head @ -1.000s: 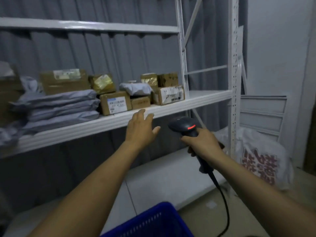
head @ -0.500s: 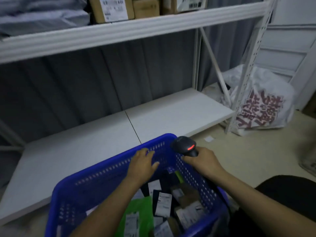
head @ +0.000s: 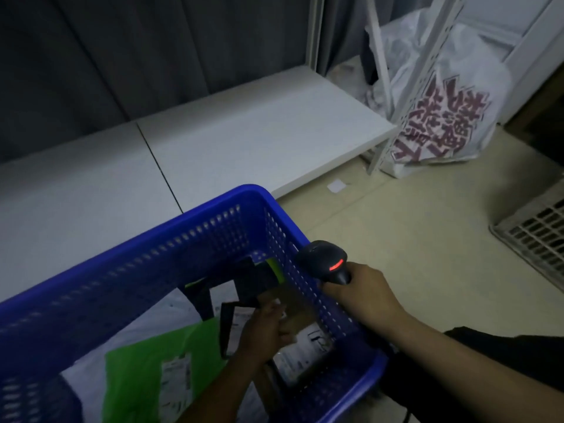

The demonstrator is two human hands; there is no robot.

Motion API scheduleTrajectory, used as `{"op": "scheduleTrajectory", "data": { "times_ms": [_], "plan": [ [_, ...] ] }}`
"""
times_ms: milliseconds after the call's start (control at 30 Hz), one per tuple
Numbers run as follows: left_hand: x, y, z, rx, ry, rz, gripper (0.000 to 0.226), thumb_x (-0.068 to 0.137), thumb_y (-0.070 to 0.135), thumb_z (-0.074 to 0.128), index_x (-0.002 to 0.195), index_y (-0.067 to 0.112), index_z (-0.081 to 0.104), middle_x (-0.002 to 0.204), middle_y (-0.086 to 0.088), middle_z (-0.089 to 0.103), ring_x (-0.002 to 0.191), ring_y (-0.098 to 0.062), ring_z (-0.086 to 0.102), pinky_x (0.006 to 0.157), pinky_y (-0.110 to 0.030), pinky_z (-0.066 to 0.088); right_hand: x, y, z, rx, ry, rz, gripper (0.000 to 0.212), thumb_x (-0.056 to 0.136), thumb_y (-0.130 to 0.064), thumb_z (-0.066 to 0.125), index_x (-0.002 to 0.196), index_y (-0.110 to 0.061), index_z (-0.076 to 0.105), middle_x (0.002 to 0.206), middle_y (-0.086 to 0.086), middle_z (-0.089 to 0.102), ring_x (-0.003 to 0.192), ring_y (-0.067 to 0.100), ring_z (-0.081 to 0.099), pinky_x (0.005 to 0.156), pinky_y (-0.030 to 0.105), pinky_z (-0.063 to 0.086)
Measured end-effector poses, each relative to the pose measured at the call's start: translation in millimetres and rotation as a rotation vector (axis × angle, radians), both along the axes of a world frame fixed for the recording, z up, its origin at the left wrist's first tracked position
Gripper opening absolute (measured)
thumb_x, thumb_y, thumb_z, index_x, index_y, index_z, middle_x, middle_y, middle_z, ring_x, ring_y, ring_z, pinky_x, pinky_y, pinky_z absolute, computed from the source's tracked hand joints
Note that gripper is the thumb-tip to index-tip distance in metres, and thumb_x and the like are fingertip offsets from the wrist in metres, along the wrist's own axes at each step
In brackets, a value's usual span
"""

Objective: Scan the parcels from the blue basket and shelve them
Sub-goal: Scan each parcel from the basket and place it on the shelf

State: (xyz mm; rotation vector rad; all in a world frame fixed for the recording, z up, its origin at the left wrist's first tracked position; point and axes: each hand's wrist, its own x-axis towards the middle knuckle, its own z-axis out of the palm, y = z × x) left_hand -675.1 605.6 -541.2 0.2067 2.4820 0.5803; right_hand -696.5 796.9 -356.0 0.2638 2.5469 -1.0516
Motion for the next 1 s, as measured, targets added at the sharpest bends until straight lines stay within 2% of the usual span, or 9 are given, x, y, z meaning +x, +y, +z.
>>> {"op": "scheduleTrajectory", "data": {
  "times_ms": [133,333,433,500,600,700,867,933,1000],
  "plan": [
    [-5.9,2.6,-27.6,-0.023,-0.042,-0.014,0.096,0.076,0.055,0.073,0.152,0.026,0.023,0.160,0.000,0.015,0.141,-0.024,0.025,0.112,-0.030,0.029,-7.9,7.1,-8.1,-0.033,-0.069,-0.082,0.020,0.080,-0.032,0.070,0.081,-0.013,0.066,0.078,0.007,0.071,0.075,0.023,0.067,0.070,0.033,0.051],
    [-11.2,-2.8,-27.0,-0.019,0.116,0.013,0.076,0.083,0.048,0.062,0.148,0.020,0.035,0.155,0.001,0.032,0.134,-0.022,0.042,0.102,-0.027,0.037,-4.7,8.6,-16.1,-0.062,-0.115,-0.097,0.021,0.081,-0.033,0.071,0.083,-0.013,0.067,0.076,0.009,0.072,0.072,0.024,0.068,0.073,0.035,0.053],
    [-4.8,-10.0,-12.7,0.026,0.272,0.103,0.064,0.071,0.050,0.049,0.122,0.016,0.066,0.115,-0.001,0.069,0.101,-0.028,0.064,0.078,-0.031,0.051,-3.4,3.7,-12.4,-0.060,-0.079,-0.075,0.020,0.080,-0.031,0.071,0.083,-0.012,0.067,0.076,0.007,0.070,0.074,0.024,0.067,0.072,0.034,0.052],
    [2.8,-18.3,-2.6,0.144,0.350,0.215,0.058,0.067,0.050,0.049,0.106,0.015,0.072,0.095,0.000,0.072,0.081,-0.025,0.068,0.063,-0.029,0.054,-1.4,-0.8,-7.1,-0.069,-0.060,-0.058,0.019,0.081,-0.031,0.071,0.084,-0.013,0.067,0.075,0.004,0.067,0.074,0.021,0.065,0.068,0.030,0.048],
    [14.1,-27.4,30.5,0.330,0.299,0.404,0.047,0.072,0.044,0.063,0.111,0.019,0.068,0.101,0.006,0.068,0.086,-0.005,0.064,0.071,-0.024,0.051,1.2,-9.8,3.4,-0.098,-0.033,-0.032,0.016,0.081,-0.029,0.070,0.083,-0.014,0.066,0.075,0.005,0.067,0.073,0.020,0.063,0.065,0.029,0.047],
    [28.3,-37.4,72.9,0.485,0.339,0.506,0.034,0.081,0.024,0.076,0.105,0.037,0.056,0.098,0.024,0.060,0.083,0.016,0.058,0.067,-0.013,0.046,1.1,-24.8,15.8,-0.132,0.001,-0.016,0.015,0.081,-0.029,0.070,0.082,-0.015,0.064,0.075,0.004,0.067,0.072,0.019,0.063,0.061,0.028,0.046],
    [60.7,-59.6,133.2,0.639,0.462,0.652,0.049,0.083,0.013,0.075,0.115,0.043,0.051,0.113,0.018,0.062,0.092,0.006,0.064,0.078,-0.012,0.052,3.0,-54.9,39.8,-0.293,0.091,-0.017,0.016,0.082,-0.026,0.071,0.075,-0.014,0.062,0.062,-0.001,0.063,0.052,0.007,0.057,0.041,0.012,0.037],
    [72.2,-68.8,154.5,0.741,0.488,0.684,0.050,0.081,0.015,0.077,0.119,0.038,0.054,0.125,0.016,0.058,0.104,-0.003,0.064,0.085,-0.019,0.053,4.3,-64.0,49.2,-0.411,0.095,-0.047,0.014,0.082,-0.024,0.072,0.075,-0.014,0.064,0.067,0.001,0.066,0.057,0.008,0.060,0.049,0.014,0.045],
    [83.3,-76.3,176.8,0.806,0.515,0.690,0.049,0.075,0.028,0.079,0.118,0.033,0.058,0.132,0.024,0.052,0.112,-0.005,0.061,0.087,-0.022,0.054,5.1,-72.4,56.6,-0.543,0.062,-0.079,0.013,0.080,-0.026,0.074,0.081,-0.014,0.070,0.078,0.005,0.072,0.072,0.018,0.067,0.068,0.031,0.053]
  ]
}}
